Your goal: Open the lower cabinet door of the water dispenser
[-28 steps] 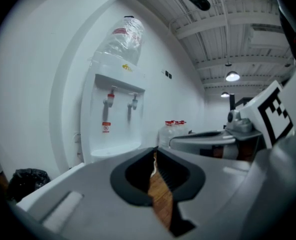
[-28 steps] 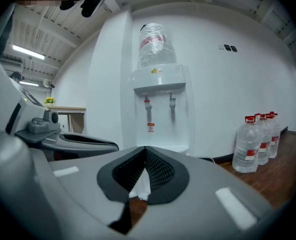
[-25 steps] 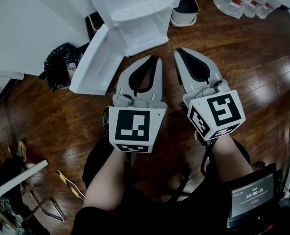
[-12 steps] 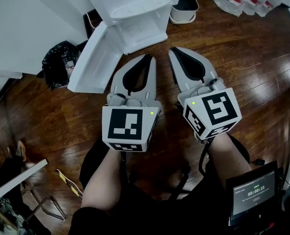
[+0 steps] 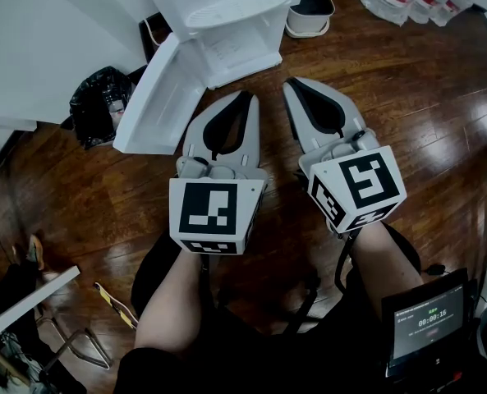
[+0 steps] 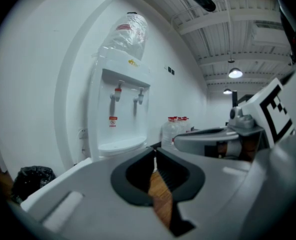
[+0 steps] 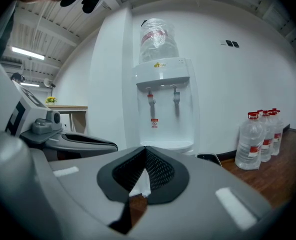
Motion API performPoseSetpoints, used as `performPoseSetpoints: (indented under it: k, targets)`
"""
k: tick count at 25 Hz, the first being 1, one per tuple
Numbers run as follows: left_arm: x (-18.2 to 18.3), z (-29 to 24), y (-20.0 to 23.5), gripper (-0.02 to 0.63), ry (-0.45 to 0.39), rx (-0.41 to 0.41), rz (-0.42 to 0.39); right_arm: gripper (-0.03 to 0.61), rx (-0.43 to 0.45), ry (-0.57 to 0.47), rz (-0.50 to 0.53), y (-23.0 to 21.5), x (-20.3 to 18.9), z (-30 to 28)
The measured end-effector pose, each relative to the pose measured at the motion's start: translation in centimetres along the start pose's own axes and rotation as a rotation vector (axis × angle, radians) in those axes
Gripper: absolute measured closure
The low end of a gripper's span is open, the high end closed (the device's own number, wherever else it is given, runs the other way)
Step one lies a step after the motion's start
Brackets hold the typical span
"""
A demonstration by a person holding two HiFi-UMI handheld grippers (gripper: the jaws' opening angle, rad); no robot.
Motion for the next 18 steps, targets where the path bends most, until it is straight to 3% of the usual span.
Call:
performPoseSetpoints:
  k: [18]
  targets:
    - [-0.24,-0.35,-0.38,0.584,0.007,-0.005,-0.019,0.574,0.001,-0.001,-0.005,-0.20,0.08,0.13]
Point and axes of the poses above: the fingertips, and each gripper's own axes: z backward along the fingers, y to its left, x out of its top, the point moved 9 cm from there along z, backward along the fingers, and after that the axes turned 9 degrees about -y, right-handed, at the moved point
